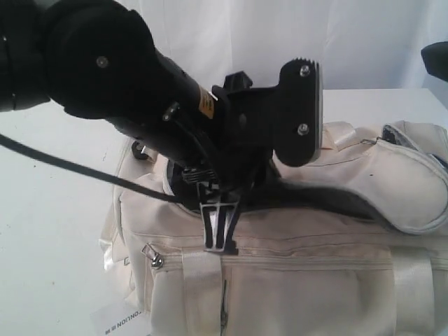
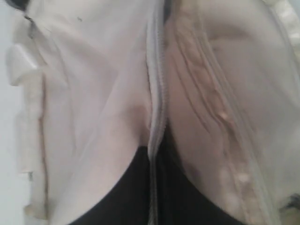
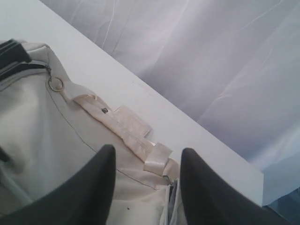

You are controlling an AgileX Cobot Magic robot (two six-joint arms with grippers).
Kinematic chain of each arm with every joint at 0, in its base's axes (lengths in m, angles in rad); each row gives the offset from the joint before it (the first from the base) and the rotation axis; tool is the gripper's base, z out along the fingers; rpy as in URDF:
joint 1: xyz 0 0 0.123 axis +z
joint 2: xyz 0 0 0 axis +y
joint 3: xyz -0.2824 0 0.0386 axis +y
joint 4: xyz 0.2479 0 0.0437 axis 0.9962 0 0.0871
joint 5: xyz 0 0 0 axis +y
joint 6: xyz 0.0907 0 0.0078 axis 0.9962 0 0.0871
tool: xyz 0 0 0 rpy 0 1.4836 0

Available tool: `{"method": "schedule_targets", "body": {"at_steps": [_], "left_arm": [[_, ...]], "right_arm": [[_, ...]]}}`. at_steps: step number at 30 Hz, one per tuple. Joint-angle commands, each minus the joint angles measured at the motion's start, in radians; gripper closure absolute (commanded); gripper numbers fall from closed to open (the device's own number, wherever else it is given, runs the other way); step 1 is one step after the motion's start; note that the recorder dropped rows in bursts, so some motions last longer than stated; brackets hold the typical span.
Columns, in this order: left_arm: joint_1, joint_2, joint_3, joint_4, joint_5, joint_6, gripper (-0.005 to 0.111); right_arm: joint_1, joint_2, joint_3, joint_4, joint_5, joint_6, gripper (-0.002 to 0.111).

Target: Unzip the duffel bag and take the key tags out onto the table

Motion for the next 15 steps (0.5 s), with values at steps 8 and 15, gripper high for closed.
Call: {"method": "schedule_targets", "body": {"at_steps": [8, 15], "left_arm": [[0.114, 0.052, -0.005, 0.09, -0.645, -0.001, 0.107], [0.307, 0.198, -0.007, 0.087, -1.102, -0.001, 0.107]], "right_arm": [[-0.002, -0.008, 0.005, -0.01, -0.004, 0.024, 0.066], [-0.002, -0.008, 0.005, -0.01, -0.003, 0.042, 0.066]]}}
